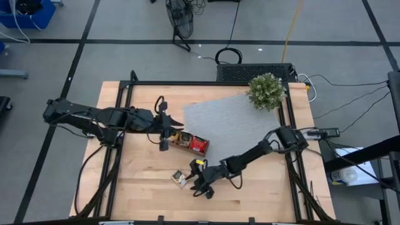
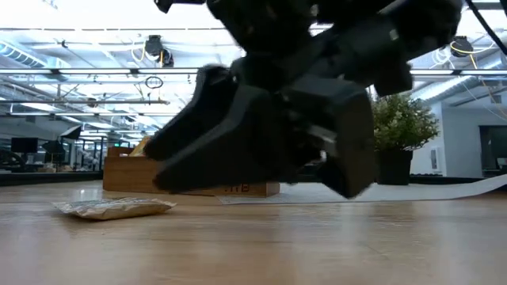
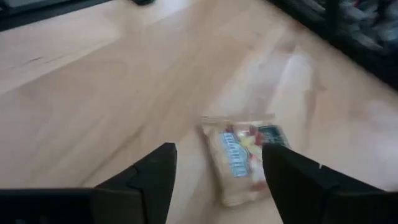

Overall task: Pick & Place Tea
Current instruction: Put the brown tea bag into the middle section of the wooden organizer

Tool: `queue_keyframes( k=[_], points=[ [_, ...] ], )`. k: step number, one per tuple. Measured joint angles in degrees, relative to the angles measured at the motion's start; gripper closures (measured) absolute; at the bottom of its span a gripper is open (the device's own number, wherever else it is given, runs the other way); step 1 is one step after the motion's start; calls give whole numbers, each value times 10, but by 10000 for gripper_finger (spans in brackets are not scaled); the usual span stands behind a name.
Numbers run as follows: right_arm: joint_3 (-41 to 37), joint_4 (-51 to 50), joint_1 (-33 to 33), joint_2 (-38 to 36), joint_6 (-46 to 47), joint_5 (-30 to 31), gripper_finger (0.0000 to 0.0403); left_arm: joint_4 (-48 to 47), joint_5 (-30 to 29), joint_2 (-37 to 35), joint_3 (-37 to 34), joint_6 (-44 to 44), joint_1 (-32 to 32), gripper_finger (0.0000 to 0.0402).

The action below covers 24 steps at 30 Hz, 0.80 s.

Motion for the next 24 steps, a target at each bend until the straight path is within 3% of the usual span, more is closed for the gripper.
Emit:
queue_keyframes(
  k=[4,13,20,24],
  points=[
    [11,-2,-12,10,8,-51,187,17,5,2,1,-8,-1,332],
    [11,-55,-35,-39,56,-62,196,44,10,2,1,11,-2,332],
    [11,-94,-93,-83,159,-265,197,45,10,2,1,20,-2,332],
    [11,-123,-106,-68,128,-237,199,46,10,2,1,26,-2,332]
  ],
)
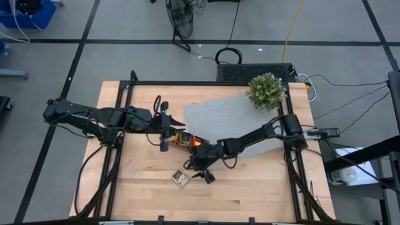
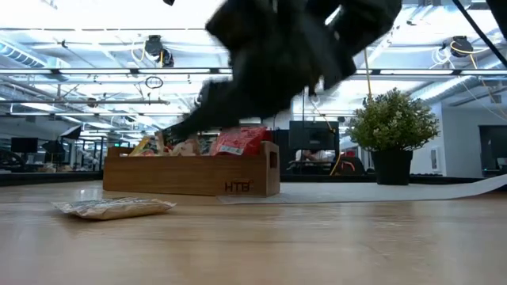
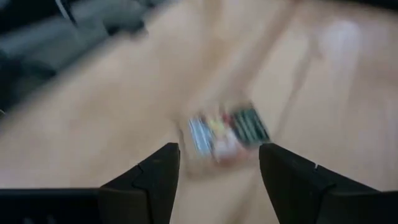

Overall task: Pick & Place Tea
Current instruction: Put the brown tea bag into the middle section of the wooden organizer

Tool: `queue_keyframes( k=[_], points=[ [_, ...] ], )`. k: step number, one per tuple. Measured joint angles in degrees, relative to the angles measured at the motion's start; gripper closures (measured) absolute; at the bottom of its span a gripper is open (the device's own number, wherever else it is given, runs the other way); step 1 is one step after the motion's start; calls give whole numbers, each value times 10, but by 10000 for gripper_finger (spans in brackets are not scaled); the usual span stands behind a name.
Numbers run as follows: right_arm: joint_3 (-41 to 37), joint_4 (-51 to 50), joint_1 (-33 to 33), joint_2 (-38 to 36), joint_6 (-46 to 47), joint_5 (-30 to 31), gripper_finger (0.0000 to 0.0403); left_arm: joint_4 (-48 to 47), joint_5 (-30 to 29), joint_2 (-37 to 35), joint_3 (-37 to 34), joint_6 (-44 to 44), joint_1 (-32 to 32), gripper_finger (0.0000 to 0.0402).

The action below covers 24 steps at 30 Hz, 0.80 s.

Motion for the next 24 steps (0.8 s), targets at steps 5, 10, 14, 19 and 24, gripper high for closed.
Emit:
queue_keyframes(
  k=[5,10,14,19,24],
  points=[
    [3,-15,1,34,-43,23,200,-1,0,0,0,6,0,332],
    [15,11,14,61,-65,41,200,-1,0,0,0,13,2,332],
    [14,43,34,66,-121,72,200,-1,0,0,0,10,6,332],
    [15,54,55,66,-173,120,200,0,-2,0,0,1,12,332],
    [15,75,59,76,-190,141,200,1,-3,0,0,-4,24,332]
  ],
)
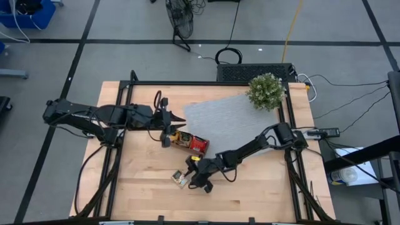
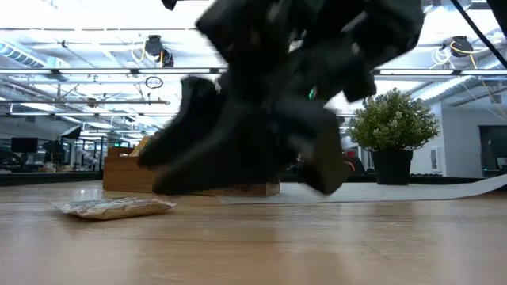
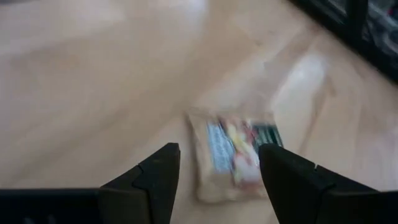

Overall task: Pick & Place Tea
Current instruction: Put the brown tea bag into the middle section of the wooden organizer

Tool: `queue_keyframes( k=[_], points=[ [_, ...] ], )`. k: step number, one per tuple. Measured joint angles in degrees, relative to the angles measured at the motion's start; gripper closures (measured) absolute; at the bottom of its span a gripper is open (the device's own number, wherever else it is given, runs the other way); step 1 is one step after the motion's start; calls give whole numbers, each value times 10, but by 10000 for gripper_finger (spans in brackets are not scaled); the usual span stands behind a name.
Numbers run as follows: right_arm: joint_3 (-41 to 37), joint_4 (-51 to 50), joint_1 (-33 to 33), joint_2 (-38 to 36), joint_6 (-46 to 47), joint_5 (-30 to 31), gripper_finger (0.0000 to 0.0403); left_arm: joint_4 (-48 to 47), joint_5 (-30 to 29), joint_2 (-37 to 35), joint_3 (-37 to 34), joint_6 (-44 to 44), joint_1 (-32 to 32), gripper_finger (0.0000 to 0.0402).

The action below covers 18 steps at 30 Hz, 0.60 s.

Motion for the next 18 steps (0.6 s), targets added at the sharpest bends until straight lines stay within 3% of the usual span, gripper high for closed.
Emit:
queue_keyframes(
  k=[11,18],
  points=[
    [1,13,-7,36,4,16,218,3,0,0,0,-15,13,332],
    [1,-5,-14,36,1,9,319,3,0,0,0,-15,13,332]
  ],
)
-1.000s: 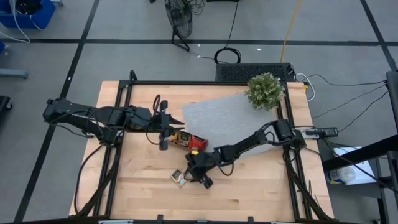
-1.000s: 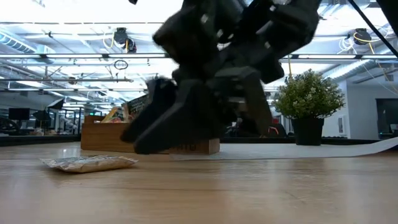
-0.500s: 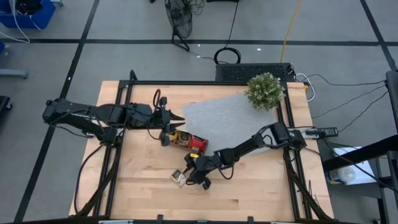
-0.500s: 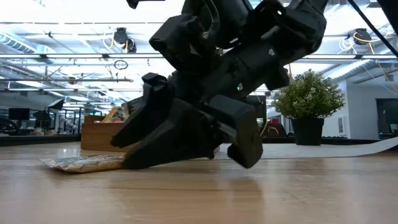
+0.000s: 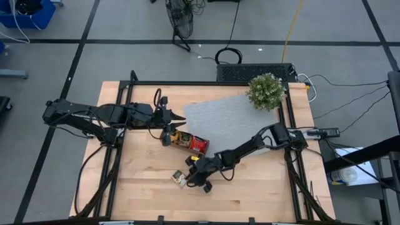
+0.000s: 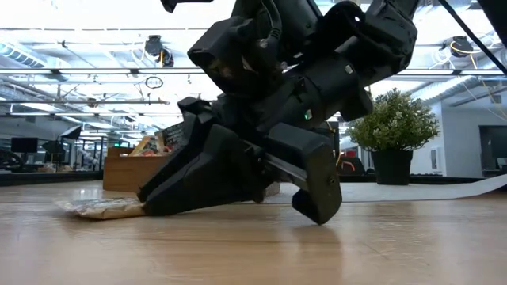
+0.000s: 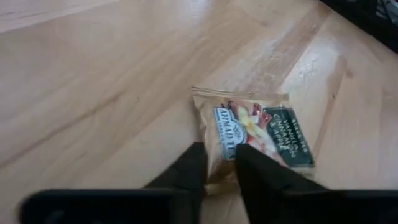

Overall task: Pick & Place Tea
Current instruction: Put the brown tea bag into the middle section of the wooden organizer

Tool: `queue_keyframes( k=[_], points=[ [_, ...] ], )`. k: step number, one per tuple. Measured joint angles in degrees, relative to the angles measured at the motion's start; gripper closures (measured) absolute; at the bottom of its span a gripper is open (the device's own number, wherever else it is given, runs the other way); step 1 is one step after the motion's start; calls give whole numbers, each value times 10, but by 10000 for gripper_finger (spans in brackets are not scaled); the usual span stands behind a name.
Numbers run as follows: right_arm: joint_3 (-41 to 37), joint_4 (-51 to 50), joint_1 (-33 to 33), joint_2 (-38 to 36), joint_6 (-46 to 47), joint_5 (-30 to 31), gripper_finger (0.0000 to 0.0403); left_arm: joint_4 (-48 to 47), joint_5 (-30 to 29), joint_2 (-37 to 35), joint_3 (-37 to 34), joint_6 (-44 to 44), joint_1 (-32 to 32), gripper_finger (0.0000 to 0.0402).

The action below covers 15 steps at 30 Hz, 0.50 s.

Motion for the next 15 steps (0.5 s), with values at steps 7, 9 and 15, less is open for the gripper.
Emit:
queue_keyframes(
  k=[7,9,15],
  points=[
    [0,-27,-9,-1,11,8,400,0,0,0,0,0,0,332],
    [0,-25,-8,-1,11,17,401,0,0,0,0,0,0,332],
    [-4,-32,26,-42,-48,158,402,0,22,0,0,-72,0,332]
  ],
)
